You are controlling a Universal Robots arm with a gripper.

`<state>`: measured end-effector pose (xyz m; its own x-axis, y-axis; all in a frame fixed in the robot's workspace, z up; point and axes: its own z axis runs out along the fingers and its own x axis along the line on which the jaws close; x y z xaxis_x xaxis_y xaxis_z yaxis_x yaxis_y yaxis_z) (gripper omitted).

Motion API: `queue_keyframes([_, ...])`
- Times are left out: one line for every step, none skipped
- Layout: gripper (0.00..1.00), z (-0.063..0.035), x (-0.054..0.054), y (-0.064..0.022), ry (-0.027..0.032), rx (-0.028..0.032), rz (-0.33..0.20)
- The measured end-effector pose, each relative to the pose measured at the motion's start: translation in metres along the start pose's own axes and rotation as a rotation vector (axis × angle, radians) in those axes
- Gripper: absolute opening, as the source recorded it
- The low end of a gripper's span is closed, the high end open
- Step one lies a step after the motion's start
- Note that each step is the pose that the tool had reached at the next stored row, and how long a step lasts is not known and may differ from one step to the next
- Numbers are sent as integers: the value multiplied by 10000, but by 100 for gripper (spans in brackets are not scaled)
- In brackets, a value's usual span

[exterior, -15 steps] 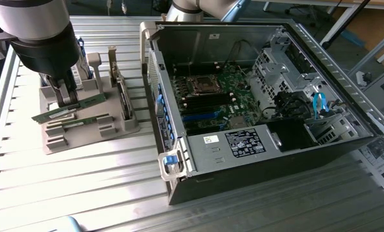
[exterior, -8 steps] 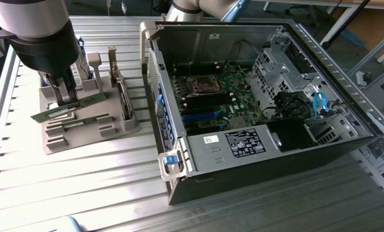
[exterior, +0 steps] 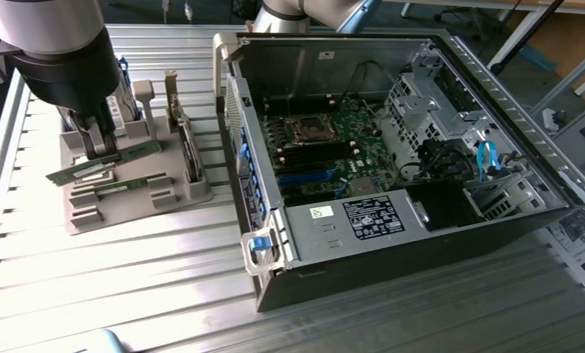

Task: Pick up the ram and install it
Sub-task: 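Pick up the ram and move it above insertion slot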

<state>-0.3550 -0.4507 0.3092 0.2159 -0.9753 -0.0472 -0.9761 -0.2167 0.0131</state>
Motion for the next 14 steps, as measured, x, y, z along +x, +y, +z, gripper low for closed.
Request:
queue_keyframes([12,-4,0,0,-1,0,0])
queue_keyframes([12,-8,0,0,-3,0,0])
queue_keyframes([12,-12,-1,0,-5,1,0])
queue_keyframes([12,-15,-1,0,-6,1,0])
queue_keyframes([12,-20,-1,0,-8,1,0])
queue_keyframes([12,-24,-1,0,-10,2,0])
queue_keyframes([12,-27,-1,0,-12,3,-1])
queue_keyframes([12,-31,-2,0,-13,3,0])
queue_keyframes([12,-35,-2,0,-14,3,0])
queue_keyframes([12,-39,-2,0,-16,4,0])
queue_keyframes([12,-42,-2,1,-17,4,-1])
queue_keyframes([12,-46,-2,1,-18,5,-1])
queue_keyframes([12,-49,-2,1,-19,4,0])
queue_keyframes([12,-53,-3,1,-20,5,0])
